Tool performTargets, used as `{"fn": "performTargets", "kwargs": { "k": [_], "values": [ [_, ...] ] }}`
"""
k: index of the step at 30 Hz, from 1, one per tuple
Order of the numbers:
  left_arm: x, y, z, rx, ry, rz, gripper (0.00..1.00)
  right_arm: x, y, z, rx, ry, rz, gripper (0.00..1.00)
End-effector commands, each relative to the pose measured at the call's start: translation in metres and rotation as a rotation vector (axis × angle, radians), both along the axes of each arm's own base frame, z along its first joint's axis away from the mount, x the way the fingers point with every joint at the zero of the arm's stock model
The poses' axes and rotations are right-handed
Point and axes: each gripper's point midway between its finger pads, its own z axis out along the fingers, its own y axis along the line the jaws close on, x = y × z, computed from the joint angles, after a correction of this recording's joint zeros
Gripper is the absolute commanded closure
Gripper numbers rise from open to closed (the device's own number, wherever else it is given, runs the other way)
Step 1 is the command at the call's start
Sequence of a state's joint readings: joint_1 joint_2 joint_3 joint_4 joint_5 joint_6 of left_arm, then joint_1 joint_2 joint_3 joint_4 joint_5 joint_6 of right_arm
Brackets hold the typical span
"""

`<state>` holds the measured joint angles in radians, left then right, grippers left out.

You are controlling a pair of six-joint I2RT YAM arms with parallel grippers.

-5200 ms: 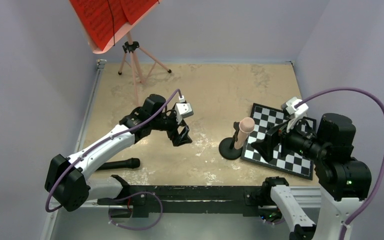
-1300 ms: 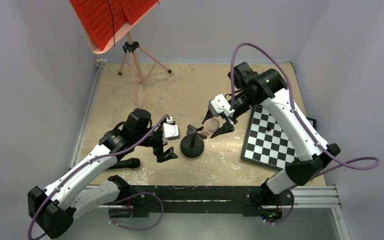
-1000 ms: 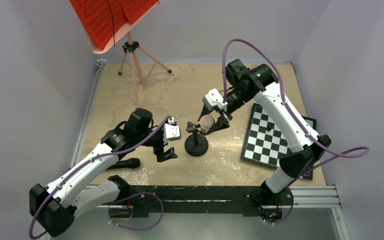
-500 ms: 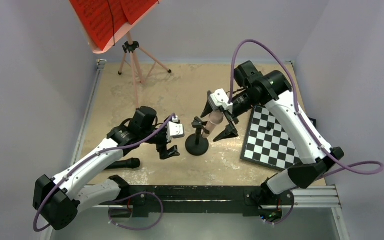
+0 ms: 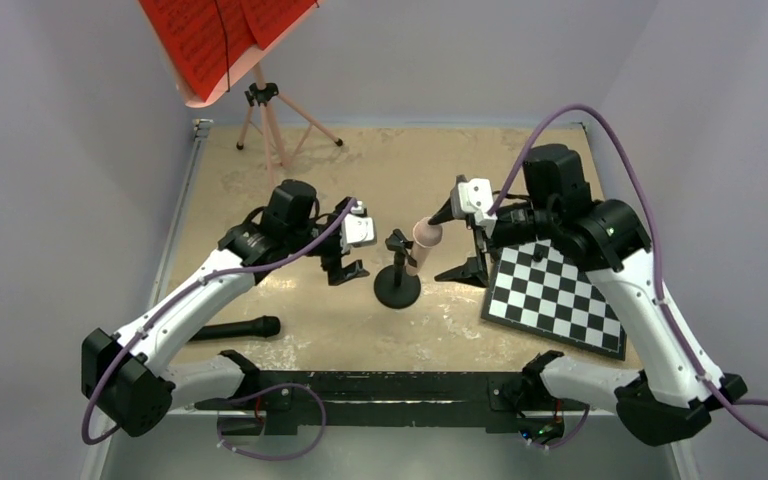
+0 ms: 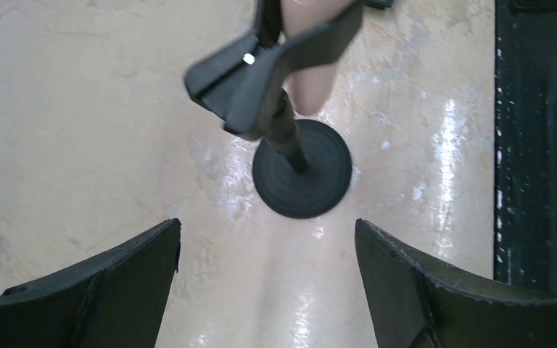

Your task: Pack up the instrument practice props

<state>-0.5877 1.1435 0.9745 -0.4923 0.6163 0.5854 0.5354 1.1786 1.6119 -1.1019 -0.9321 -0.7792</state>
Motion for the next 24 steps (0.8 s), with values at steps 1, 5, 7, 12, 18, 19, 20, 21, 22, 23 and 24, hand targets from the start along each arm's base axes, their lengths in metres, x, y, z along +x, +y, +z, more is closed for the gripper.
{"fn": "performTargets", "kwargs": {
  "k": [1,5,7,12,18,19,20,21,22,23,24],
  "values": [
    [0.019,-0.018,0.026,-0.055,-0.075,-0.074,0.06,0.034,0.002,-0.011,0.037,0.039,-0.216,0.01],
    [0.025,-0.025,0.033,-0.084,-0.083,-0.078,0.06,0.052,0.006,-0.020,0.046,0.075,-0.299,0.01],
    [0.026,-0.027,0.039,-0.093,-0.101,-0.094,0.06,0.055,0.005,-0.015,0.073,0.081,-0.340,0.01],
    [0.025,-0.040,0.048,-0.117,-0.107,-0.192,0.07,0.046,-0.002,0.003,0.139,0.042,-0.366,0.01],
    [0.033,-0.057,0.056,-0.135,-0.072,-0.255,0.11,0.031,-0.009,0.032,0.187,-0.019,-0.349,0.01],
    [0.033,-0.058,0.056,-0.137,-0.072,-0.262,0.11,0.029,-0.010,0.034,0.188,-0.021,-0.349,0.01],
    [0.034,-0.060,0.056,-0.139,-0.069,-0.269,0.11,0.028,-0.011,0.034,0.187,-0.021,-0.351,0.01],
    [0.033,-0.060,0.056,-0.141,-0.068,-0.280,0.11,0.028,-0.012,0.031,0.180,-0.020,-0.357,0.01],
    [0.031,-0.061,0.056,-0.141,-0.068,-0.297,0.12,0.029,-0.015,0.029,0.171,-0.023,-0.370,0.01],
    [0.029,-0.062,0.055,-0.138,-0.061,-0.312,0.13,0.032,-0.016,0.022,0.156,-0.018,-0.387,0.01],
    [0.025,-0.062,0.054,-0.133,-0.050,-0.325,0.13,0.035,-0.019,0.016,0.143,-0.020,-0.410,0.01]
  ]
}}
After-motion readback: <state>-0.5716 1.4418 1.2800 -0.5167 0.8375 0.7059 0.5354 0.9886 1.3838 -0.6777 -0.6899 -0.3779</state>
